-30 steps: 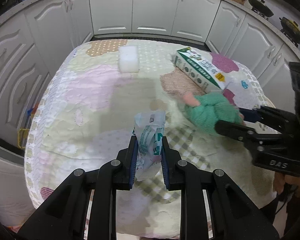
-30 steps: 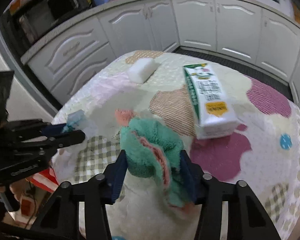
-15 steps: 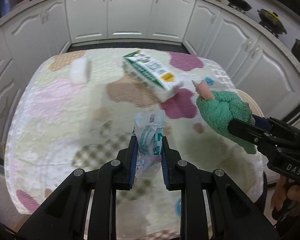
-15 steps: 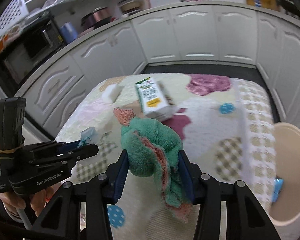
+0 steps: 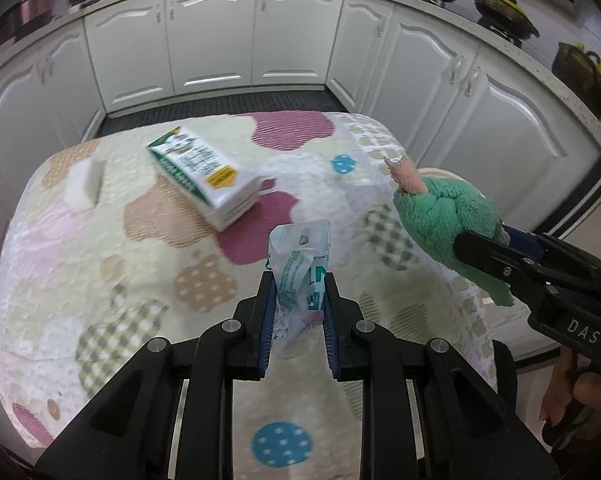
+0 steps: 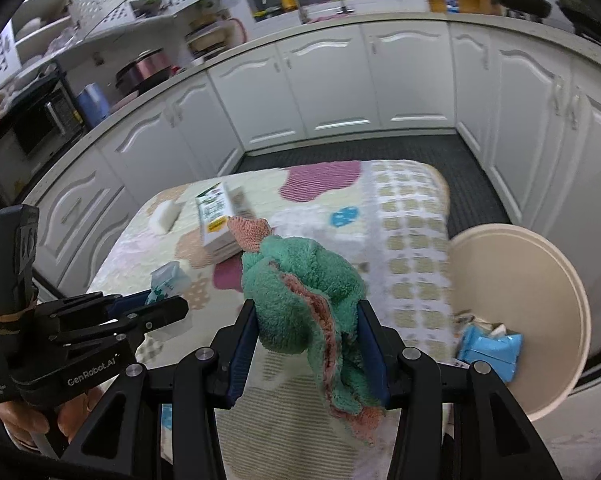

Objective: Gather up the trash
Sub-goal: 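Carry the wrapper and green towel over the beige bin and open both grippers, then move both open grippers back over the table toward the sponge and carton, then grasp the white sponge with the left gripper while the right gripper grasps the milk carton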

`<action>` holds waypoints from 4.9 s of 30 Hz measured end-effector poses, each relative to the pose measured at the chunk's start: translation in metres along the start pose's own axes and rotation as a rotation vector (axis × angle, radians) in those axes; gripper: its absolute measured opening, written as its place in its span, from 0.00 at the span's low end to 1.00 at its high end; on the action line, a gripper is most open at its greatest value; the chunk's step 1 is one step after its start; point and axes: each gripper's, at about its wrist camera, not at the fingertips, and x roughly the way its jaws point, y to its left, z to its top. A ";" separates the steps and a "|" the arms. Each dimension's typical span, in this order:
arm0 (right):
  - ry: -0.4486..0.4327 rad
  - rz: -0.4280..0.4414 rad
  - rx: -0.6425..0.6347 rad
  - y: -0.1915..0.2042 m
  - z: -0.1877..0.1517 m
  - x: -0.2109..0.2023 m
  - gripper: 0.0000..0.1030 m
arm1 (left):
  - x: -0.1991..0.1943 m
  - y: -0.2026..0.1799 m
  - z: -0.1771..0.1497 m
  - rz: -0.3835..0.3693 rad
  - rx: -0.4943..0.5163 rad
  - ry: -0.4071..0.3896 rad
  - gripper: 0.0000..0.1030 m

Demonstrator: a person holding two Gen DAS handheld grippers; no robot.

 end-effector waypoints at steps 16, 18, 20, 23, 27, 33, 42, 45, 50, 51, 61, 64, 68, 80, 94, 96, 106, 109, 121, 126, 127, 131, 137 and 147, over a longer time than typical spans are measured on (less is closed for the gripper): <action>-0.037 -0.124 0.159 -0.086 -0.002 -0.025 0.45 | 0.033 -0.073 0.027 -0.033 0.128 0.007 0.19; -0.038 -0.138 0.182 -0.098 -0.003 -0.027 0.45 | 0.038 -0.083 0.031 -0.037 0.142 0.008 0.19; -0.039 -0.150 0.202 -0.107 -0.004 -0.028 0.45 | 0.043 -0.091 0.035 -0.039 0.155 0.008 0.19; -0.039 -0.175 0.237 -0.123 -0.007 -0.030 0.45 | 0.051 -0.104 0.039 -0.050 0.172 0.015 0.19; -0.039 -0.202 0.286 -0.145 -0.010 -0.030 0.46 | 0.066 -0.122 0.045 -0.075 0.191 0.028 0.19; -0.032 -0.234 0.348 -0.174 -0.016 -0.028 0.46 | 0.090 -0.146 0.052 -0.131 0.210 0.054 0.19; -0.038 -0.276 0.409 -0.201 -0.019 -0.025 0.49 | 0.108 -0.168 0.062 -0.190 0.222 0.047 0.31; -0.035 -0.284 0.417 -0.205 -0.018 -0.025 0.52 | 0.111 -0.169 0.062 -0.195 0.217 0.043 0.46; -0.039 -0.284 0.437 -0.208 -0.020 -0.026 0.59 | 0.114 -0.167 0.061 -0.202 0.202 0.056 0.57; -0.037 -0.279 0.439 -0.208 -0.021 -0.025 0.59 | 0.114 -0.166 0.060 -0.199 0.201 0.056 0.57; -0.003 -0.268 0.422 -0.195 -0.029 -0.020 0.60 | 0.103 -0.156 0.055 -0.153 0.189 0.040 0.57; -0.003 -0.266 0.405 -0.188 -0.028 -0.021 0.63 | 0.099 -0.149 0.054 -0.139 0.177 0.033 0.57; -0.007 -0.264 0.380 -0.178 -0.026 -0.024 0.65 | 0.093 -0.140 0.053 -0.121 0.159 0.028 0.57; 0.004 -0.242 0.297 -0.134 -0.019 -0.017 0.67 | 0.072 -0.098 0.048 -0.039 0.113 -0.005 0.57; 0.011 -0.182 0.185 -0.074 0.004 0.002 0.71 | 0.045 -0.025 0.040 0.035 0.026 -0.030 0.57; 0.016 -0.168 0.167 -0.063 0.008 0.008 0.72 | 0.041 -0.010 0.039 0.053 0.012 -0.032 0.58; 0.084 -0.082 0.074 -0.003 0.027 0.053 0.72 | 0.028 0.082 0.034 0.160 -0.112 -0.033 0.58; 0.108 -0.060 0.029 0.018 0.033 0.069 0.72 | 0.027 0.111 0.033 0.179 -0.159 -0.029 0.58; 0.157 0.040 -0.122 0.098 0.075 0.137 0.77 | 0.028 0.212 0.049 0.206 -0.299 -0.009 0.67; 0.185 0.029 -0.184 0.114 0.087 0.168 0.78 | 0.050 0.240 0.063 0.207 -0.339 0.020 0.68; 0.197 0.025 -0.190 0.117 0.089 0.176 0.78 | 0.056 0.242 0.066 0.214 -0.342 0.027 0.68; 0.238 0.011 -0.220 0.124 0.091 0.198 0.78 | 0.079 0.252 0.071 0.231 -0.360 0.059 0.68; 0.252 0.031 -0.181 0.116 0.088 0.208 0.72 | 0.092 0.254 0.070 0.254 -0.371 0.044 0.66; 0.163 0.034 -0.178 0.110 0.066 0.152 0.57 | 0.057 0.206 0.044 0.172 -0.288 0.012 0.35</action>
